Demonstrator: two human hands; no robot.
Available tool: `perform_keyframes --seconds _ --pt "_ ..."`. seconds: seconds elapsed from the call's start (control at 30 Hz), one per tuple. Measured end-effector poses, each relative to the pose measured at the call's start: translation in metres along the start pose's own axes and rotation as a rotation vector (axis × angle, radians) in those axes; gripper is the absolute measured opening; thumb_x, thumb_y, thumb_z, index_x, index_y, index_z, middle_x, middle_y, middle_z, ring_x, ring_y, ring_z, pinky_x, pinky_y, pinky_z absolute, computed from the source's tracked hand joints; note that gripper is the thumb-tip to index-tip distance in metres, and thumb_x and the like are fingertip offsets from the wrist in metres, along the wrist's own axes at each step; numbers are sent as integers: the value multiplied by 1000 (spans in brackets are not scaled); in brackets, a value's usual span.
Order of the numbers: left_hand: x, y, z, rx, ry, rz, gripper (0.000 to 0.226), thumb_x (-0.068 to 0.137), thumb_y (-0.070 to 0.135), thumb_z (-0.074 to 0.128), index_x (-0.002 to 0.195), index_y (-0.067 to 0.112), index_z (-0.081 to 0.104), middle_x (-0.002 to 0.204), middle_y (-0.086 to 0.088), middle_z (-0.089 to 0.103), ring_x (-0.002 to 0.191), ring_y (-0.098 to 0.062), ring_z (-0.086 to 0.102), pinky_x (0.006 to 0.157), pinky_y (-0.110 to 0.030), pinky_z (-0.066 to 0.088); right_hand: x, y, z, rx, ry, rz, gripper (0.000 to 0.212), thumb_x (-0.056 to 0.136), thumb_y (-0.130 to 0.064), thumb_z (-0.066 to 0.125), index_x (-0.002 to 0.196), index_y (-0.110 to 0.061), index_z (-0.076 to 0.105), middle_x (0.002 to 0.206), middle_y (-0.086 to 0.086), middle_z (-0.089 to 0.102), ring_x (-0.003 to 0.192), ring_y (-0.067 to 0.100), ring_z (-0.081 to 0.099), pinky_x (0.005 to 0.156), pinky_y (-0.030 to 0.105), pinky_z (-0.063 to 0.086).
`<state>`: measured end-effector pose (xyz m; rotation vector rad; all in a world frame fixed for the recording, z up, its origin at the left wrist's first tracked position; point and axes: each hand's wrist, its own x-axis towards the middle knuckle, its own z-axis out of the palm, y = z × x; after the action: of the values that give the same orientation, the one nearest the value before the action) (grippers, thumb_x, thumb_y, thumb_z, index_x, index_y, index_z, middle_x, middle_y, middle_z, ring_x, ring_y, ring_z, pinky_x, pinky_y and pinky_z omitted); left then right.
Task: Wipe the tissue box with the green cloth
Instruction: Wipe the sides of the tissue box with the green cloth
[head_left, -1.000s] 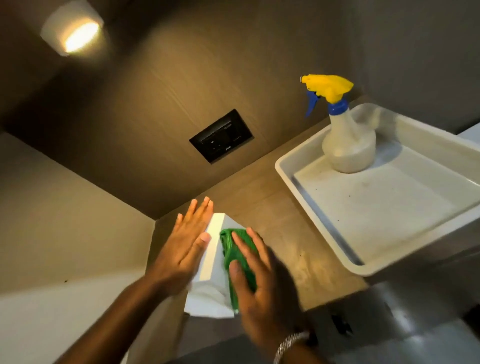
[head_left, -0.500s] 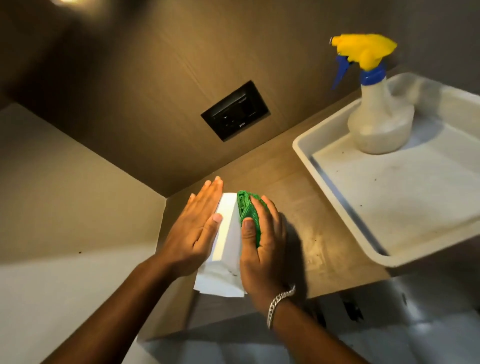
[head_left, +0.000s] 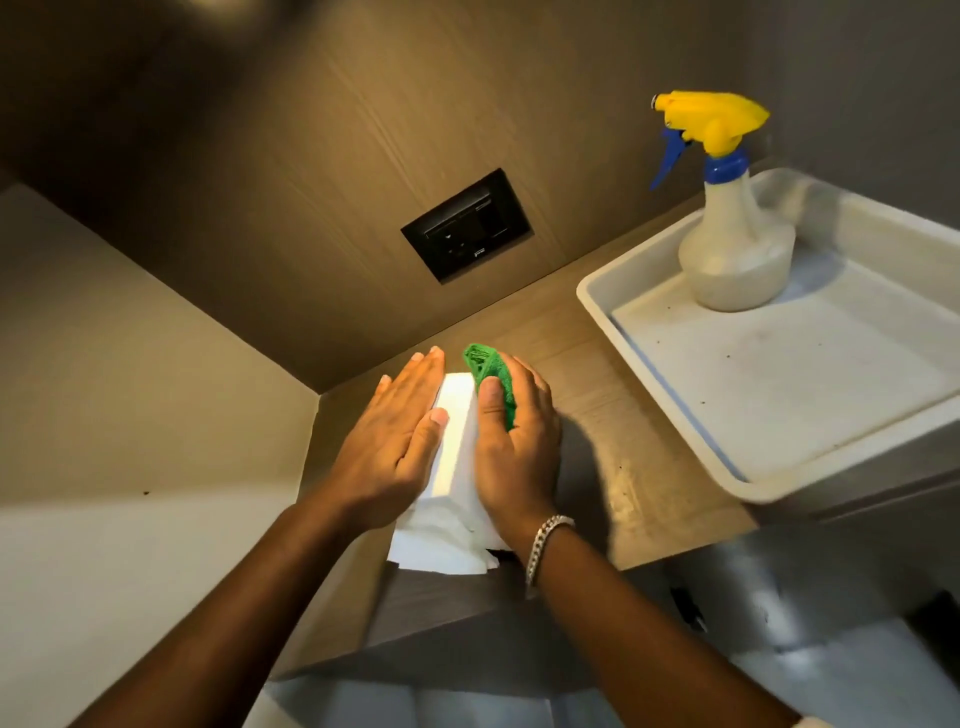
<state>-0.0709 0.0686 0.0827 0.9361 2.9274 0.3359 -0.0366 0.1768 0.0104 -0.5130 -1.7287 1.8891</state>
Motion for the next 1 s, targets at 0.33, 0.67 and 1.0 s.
perform_keyframes --seconds 0.33,0.67,1.0 --pt "-4 3 1 -73 115 6 67 89 47 26 149 16 24 158 -1 25 147 -12 15 122 -39 4 -103 -1 -28 -114 -24 -53 36 92 -38 49 127 -45 45 137 -11 46 118 12 49 91 38 55" --pt "1 -8 -56 95 -564 183 120 61 68 65 149 34 -10 161 6 -14 147 -18 -13 118 -51 -11 -149 -17 -95 -113 -112 -86 42 84 -5 67 105 -41 67 113 -16 65 105 -4 59 84 3 42" --pt "33 32 -39 318 -182 -242 130 42 96 44 148 28 9 141 -16 47 126 -39 45 101 -57 28 -105 -12 -142 -87 -142 -116 42 82 -9 69 104 -45 68 117 -10 68 107 1 61 91 18 47"
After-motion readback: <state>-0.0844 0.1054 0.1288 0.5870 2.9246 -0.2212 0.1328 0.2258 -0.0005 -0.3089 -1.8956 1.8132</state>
